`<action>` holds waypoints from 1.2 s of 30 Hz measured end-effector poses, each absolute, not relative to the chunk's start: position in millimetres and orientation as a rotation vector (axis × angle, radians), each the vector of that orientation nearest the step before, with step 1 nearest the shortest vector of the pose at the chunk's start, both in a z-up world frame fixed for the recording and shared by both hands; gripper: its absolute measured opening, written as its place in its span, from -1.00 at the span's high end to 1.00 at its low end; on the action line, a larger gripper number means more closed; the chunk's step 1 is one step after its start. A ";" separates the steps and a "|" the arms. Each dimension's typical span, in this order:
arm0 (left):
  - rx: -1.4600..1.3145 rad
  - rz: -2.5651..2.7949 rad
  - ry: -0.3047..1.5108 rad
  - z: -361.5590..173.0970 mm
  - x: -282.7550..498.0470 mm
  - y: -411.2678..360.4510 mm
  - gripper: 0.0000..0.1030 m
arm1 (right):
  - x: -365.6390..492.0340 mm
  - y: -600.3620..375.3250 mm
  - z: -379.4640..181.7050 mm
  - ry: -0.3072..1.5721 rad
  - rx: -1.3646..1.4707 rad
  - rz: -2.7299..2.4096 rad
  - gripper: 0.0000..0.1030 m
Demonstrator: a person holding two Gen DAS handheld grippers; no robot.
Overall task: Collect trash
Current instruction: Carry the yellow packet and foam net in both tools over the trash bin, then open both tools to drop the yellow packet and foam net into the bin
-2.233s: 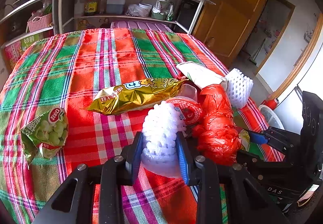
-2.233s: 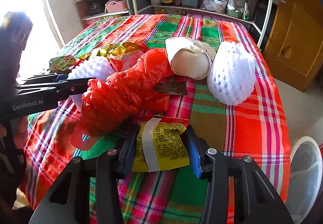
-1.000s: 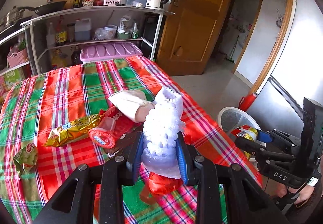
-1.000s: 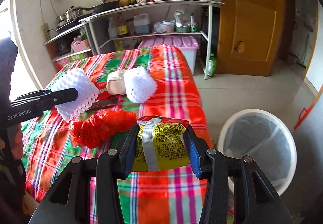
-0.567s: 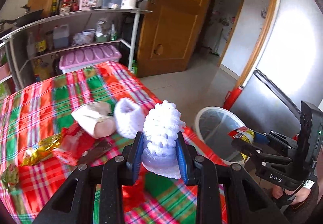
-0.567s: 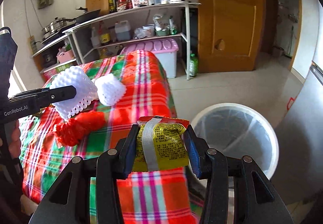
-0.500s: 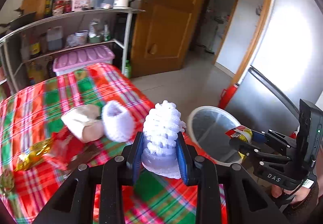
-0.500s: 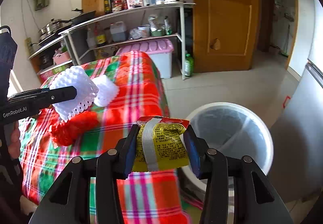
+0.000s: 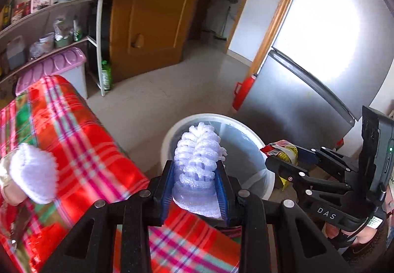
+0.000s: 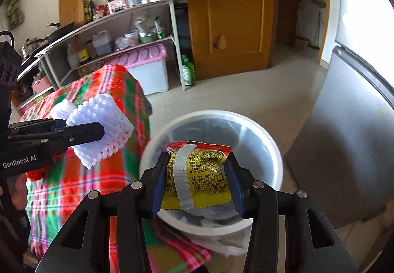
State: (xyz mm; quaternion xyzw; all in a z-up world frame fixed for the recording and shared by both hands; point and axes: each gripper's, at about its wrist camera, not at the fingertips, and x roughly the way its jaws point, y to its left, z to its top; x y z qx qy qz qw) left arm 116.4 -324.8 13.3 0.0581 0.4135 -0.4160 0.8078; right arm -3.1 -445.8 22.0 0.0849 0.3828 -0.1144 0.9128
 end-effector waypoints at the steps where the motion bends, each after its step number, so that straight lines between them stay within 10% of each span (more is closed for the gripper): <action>1: 0.133 -0.897 0.900 7.8 117.5 -333.4 0.38 | -2.5 -451.7 18.6 0.797 0.178 -0.244 0.11; 9: 0.183 -0.887 0.970 -20.5 126.3 -378.1 0.33 | 7.8 -483.5 -8.7 0.868 0.180 -0.260 0.09; 16: 0.201 -0.877 0.995 -34.5 128.2 -391.2 -0.26 | 14.4 -488.6 -22.6 0.902 0.160 -0.293 -0.23; 36: 0.131 -0.833 0.928 -5.9 119.8 -342.1 -0.27 | -2.6 -472.8 -0.5 0.825 0.184 -0.329 -0.23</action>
